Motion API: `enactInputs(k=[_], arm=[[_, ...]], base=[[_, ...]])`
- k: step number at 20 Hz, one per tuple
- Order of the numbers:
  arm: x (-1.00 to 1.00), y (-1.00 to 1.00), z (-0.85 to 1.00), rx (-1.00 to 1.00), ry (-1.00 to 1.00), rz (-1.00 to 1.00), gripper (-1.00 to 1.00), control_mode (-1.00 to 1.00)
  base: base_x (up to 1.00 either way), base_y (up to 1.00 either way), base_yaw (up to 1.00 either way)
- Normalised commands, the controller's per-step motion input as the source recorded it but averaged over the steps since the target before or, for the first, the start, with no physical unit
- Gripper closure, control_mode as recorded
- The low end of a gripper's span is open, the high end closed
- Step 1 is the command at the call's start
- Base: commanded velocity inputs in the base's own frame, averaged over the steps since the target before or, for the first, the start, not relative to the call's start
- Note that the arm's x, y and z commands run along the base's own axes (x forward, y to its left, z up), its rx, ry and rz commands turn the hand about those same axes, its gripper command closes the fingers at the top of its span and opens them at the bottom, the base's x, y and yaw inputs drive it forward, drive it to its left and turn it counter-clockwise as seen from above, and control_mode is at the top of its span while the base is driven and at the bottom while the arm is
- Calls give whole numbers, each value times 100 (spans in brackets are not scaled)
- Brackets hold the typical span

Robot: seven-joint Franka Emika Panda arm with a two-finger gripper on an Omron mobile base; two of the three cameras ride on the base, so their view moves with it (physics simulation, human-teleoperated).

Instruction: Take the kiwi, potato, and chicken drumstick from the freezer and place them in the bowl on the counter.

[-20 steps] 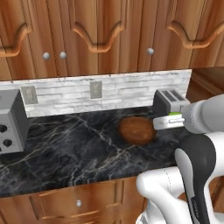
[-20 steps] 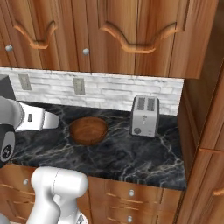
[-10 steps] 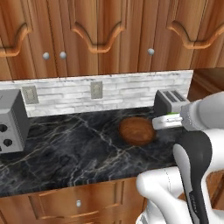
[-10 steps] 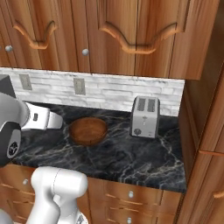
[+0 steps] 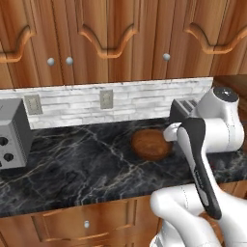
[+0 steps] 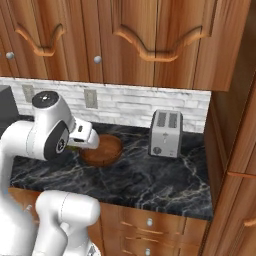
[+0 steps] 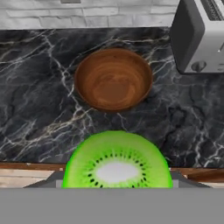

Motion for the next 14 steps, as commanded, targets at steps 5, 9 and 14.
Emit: enactInputs(k=[5,9,14], arm=[[56,-15,-77,0,12,1,100,-100],[58,0,-57,0,2,0,100,-100],[73,7,-37,0,4,0,100,-100]], base=[[0,0,0],[0,0,0],[0,0,0]])
